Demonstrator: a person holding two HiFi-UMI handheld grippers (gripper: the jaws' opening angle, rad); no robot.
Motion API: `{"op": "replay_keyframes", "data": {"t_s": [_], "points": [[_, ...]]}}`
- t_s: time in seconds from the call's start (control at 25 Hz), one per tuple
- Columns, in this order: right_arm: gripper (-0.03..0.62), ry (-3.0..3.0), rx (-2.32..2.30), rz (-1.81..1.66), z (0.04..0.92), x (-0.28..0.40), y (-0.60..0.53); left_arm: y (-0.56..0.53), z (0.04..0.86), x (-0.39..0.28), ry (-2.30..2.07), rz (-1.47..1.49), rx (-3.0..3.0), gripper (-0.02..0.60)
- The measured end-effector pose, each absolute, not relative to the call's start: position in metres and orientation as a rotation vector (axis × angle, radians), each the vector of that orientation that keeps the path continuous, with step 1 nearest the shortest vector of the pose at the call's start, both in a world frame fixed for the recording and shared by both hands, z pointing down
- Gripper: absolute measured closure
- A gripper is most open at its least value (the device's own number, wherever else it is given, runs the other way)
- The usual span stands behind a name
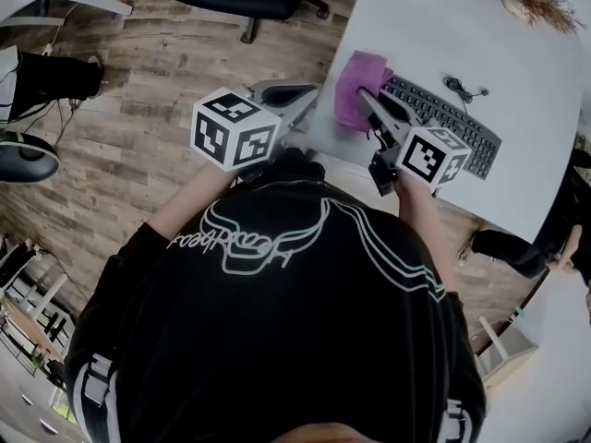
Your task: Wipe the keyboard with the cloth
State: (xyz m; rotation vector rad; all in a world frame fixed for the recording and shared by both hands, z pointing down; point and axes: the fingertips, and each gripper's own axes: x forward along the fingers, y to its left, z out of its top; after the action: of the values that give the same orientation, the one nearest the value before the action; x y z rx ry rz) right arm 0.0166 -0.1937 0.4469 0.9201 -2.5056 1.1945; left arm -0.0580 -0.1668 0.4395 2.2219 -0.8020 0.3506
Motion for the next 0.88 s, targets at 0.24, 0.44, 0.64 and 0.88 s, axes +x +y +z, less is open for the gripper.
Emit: {"op": "replay_keyframes", "data": {"t_s": [0.24, 0.44, 0.64, 0.88], "points": [[0.536, -2.445, 0.944, 1.190, 0.465, 0.017, -0.200, -0.168, 0.447, -0.060, -0.775, 0.364, 2.211, 0.580], [0.536, -2.407, 0.958, 1.179, 0.476, 0.023, -0.203, -0.174, 0.454, -0.056, -0.752, 0.388, 2.211, 0.579], [0.536, -2.393, 0.956, 1.164, 0.485, 0.025, -0.205, -0.184, 0.456, -0.056, -0.761, 0.417, 2.222, 0.578], [0.536, -2.358, 0.954, 1.208, 0.490, 0.029, -0.203, -0.180, 0.455, -0.052, -0.770, 0.428, 2.203, 0.579]]}}
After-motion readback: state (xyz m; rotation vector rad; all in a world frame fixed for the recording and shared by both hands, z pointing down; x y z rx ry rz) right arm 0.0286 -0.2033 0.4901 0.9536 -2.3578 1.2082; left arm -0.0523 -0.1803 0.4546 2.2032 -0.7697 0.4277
